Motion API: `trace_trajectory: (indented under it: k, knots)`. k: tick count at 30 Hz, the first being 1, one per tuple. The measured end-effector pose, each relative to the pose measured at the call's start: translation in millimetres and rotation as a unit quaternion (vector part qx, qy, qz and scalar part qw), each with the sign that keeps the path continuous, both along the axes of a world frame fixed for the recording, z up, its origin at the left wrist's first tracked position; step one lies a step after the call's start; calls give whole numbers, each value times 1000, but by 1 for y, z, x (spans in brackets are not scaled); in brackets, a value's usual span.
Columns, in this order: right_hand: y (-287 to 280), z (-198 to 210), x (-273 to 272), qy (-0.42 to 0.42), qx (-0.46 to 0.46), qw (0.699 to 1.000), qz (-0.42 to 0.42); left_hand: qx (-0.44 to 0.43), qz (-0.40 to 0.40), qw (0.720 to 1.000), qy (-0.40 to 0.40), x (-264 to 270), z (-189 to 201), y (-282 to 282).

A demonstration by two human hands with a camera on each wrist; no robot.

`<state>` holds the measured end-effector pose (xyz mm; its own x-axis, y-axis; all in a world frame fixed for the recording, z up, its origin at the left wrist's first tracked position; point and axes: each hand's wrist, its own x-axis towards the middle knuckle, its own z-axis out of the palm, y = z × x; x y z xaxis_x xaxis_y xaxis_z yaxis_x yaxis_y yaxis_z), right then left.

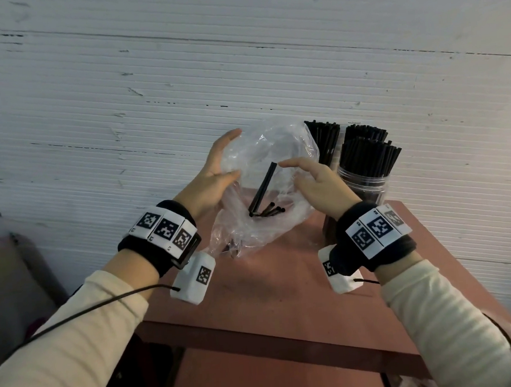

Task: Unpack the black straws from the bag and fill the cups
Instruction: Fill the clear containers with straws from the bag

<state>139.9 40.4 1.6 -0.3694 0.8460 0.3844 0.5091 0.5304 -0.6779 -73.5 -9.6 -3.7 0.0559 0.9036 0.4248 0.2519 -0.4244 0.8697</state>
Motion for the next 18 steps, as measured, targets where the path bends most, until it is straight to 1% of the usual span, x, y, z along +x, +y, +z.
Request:
trace_trajectory:
  k: [2, 5, 8, 10, 12, 14, 15, 16, 18]
  knots:
    - [1, -3, 2, -26, 19, 999, -7, 2, 2, 1000, 26, 0, 0, 0]
    - [0, -8, 3, -54, 50, 997, -33, 2, 41, 999, 35, -3, -1, 2]
    - [-14, -2, 2, -26, 100, 994, -46, -18, 70, 997, 41, -7, -1, 7]
    - [-25, 3, 1, 4, 100, 995, -11, -36, 73, 997, 14, -7, -2, 11]
    - [-31, 6, -2, -3, 50, 997, 50, -53, 63, 996, -25, -7, -3, 12]
    - [-33, 4, -6, -42, 19, 995, 91, -71, 46, 995, -57, -2, -2, 10]
    - [-33, 2, -8, -66, 18, 993, 100, -81, 44, 993, -69, 1, -1, 10]
    - [-34, 0, -10, -90, 27, 990, 108, -91, 45, 992, -72, 4, -1, 8]
    - [-34, -4, -14, -114, 59, 984, 124, -86, 39, 994, -52, 6, -2, 8]
